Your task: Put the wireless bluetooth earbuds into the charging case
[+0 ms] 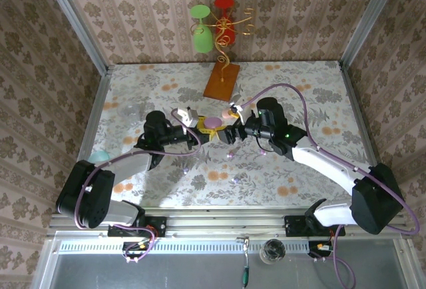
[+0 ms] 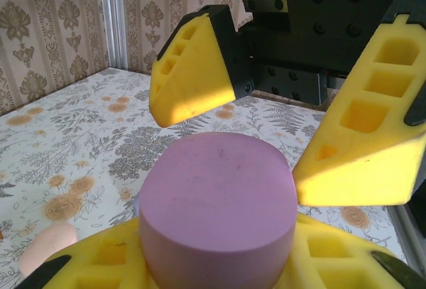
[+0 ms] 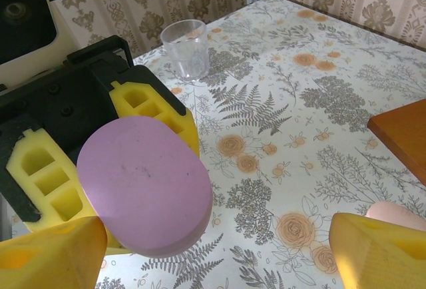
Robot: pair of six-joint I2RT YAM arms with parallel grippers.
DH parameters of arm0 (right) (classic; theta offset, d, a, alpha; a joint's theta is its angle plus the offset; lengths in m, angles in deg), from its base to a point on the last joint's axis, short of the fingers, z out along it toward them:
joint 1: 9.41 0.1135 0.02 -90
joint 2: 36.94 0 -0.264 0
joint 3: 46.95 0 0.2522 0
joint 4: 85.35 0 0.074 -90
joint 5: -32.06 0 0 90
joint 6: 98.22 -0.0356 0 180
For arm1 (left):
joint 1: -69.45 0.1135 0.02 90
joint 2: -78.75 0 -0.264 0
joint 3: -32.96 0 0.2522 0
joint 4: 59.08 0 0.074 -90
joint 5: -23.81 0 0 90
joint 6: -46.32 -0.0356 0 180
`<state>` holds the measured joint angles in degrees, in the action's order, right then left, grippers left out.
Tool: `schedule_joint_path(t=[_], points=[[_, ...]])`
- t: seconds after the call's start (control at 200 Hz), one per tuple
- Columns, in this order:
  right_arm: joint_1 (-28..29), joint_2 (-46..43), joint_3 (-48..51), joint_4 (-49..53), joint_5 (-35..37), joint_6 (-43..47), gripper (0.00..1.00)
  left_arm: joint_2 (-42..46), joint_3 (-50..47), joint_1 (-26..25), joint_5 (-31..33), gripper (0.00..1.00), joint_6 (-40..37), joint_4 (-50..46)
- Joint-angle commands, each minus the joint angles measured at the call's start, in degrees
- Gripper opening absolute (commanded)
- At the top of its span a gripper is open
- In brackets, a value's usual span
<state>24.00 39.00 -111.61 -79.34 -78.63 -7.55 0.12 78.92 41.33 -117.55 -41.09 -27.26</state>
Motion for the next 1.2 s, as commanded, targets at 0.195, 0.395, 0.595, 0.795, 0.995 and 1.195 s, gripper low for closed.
schedule_joint_path(t=[0.195,0.395,0.595,0.795,0.995,1.195], points=[[-0.19,0.63,-2.75,-5.39,9.07,-2.06,0.87,1.46,0.93,-1.24,-2.79,0.33,-2.47,-1.0],[-0.45,1.84,-3.77,-6.79,9.27,-3.04,0.86,1.73,0.67,-1.24,-3.4,0.33,-2.73,-0.67],[-0.45,3.42,-5.62,-7.64,6.8,-4.04,0.85,1.95,-0.55,-1.06,-3.54,0.32,-2.06,2.88],[-0.45,1.0,-5.02,-6.68,3.02,-5.04,0.85,1.39,-1.17,-0.2,-1.86,0.31,-1.46,4.3],[-0.94,-6.31,-0.71,-5.93,2.75,-9.34,0.85,0.5,-1.18,1.57,-0.68,0.31,-0.56,5.5],[-10.58,-11.66,6.16,-0.98,6.66,-27.76,0.81,-0.14,-1.18,4.36,-1.51,0.31,0.6,7.93]])
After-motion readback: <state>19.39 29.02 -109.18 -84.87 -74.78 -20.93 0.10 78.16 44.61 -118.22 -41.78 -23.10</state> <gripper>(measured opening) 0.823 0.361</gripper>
